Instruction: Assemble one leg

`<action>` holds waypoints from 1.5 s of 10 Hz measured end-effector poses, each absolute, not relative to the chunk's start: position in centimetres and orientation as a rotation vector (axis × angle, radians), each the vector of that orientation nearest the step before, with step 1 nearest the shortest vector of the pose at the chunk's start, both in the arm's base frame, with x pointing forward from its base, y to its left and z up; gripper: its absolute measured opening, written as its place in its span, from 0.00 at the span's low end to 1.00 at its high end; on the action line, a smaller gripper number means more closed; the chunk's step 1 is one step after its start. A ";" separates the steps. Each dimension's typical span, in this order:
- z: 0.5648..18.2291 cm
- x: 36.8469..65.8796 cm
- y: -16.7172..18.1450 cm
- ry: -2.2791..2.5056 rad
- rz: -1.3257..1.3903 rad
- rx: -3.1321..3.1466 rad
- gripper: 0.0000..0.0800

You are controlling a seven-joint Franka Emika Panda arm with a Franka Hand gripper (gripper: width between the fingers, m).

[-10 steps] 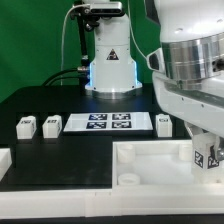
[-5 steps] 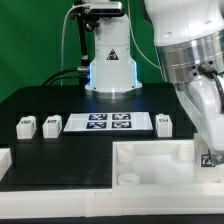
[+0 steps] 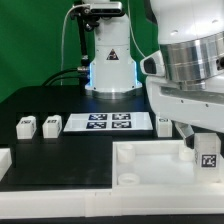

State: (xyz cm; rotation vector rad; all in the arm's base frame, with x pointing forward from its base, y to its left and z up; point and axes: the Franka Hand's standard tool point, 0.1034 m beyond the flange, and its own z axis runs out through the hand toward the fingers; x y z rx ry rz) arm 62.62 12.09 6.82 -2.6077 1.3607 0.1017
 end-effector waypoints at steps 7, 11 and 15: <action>6.9 62.6 11.6 0.231 -0.019 -3.016 0.81; 6.8 62.6 11.7 0.608 0.005 -2.962 0.37; 6.8 62.6 11.6 1.377 0.061 -2.676 0.37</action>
Offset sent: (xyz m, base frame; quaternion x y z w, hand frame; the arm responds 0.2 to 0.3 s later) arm -0.0056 -0.0040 0.0053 -0.0590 0.0129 -0.4342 0.8988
